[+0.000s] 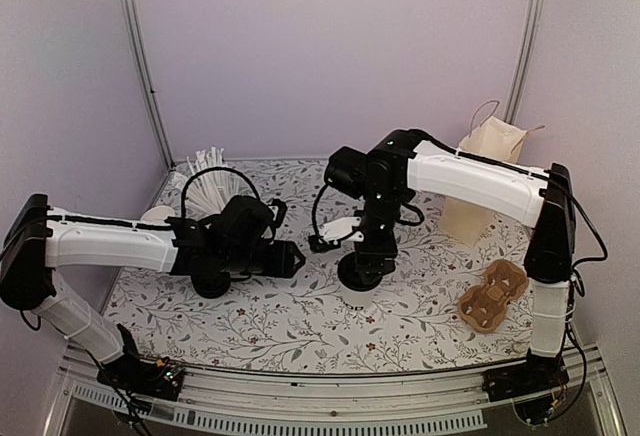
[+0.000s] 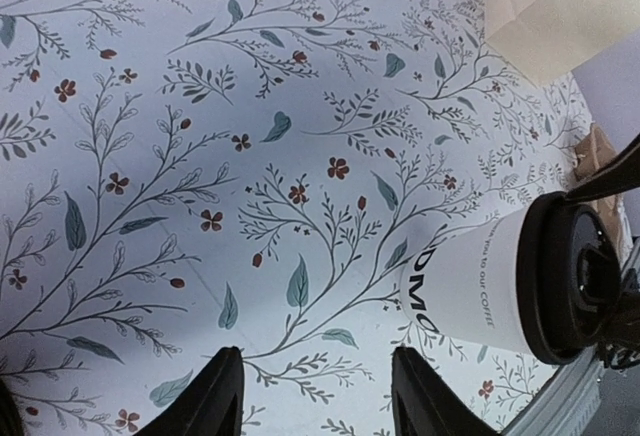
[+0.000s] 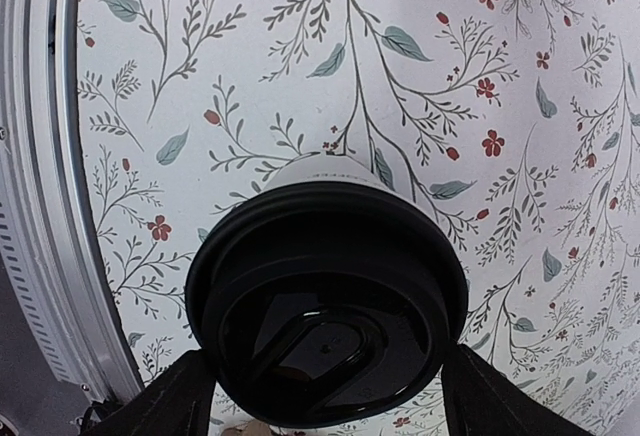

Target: Pack the takeout coffee

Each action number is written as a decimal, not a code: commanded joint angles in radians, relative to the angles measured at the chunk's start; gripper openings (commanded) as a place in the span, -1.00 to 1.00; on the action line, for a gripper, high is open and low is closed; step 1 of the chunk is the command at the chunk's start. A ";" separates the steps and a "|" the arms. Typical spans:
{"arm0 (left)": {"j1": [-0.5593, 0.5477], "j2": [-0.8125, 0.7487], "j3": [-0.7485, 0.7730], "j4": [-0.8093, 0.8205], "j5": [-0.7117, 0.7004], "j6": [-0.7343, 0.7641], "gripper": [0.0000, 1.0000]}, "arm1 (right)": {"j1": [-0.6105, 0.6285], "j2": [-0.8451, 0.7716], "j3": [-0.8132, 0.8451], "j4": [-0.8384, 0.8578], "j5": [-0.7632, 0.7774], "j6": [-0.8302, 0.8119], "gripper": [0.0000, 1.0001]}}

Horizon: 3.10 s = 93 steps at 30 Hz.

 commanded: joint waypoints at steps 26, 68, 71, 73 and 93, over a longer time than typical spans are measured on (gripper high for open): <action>-0.017 -0.025 -0.001 0.249 0.237 -0.050 0.15 | -0.193 -0.310 -0.154 0.284 -0.177 0.017 0.98; -0.035 0.274 0.079 0.329 0.347 -0.152 0.00 | -0.453 -0.218 -0.825 0.983 -1.041 0.581 0.38; -0.027 0.290 0.061 0.339 0.357 -0.172 -0.07 | -0.450 -0.185 -0.821 0.976 -1.032 0.580 0.33; -0.021 0.303 0.047 0.334 0.370 -0.184 -0.13 | -0.449 -0.169 -0.821 0.971 -1.021 0.579 0.29; 0.038 0.502 -0.065 0.405 0.516 -0.270 -0.34 | -0.449 0.038 -0.844 0.959 -0.973 0.596 -0.11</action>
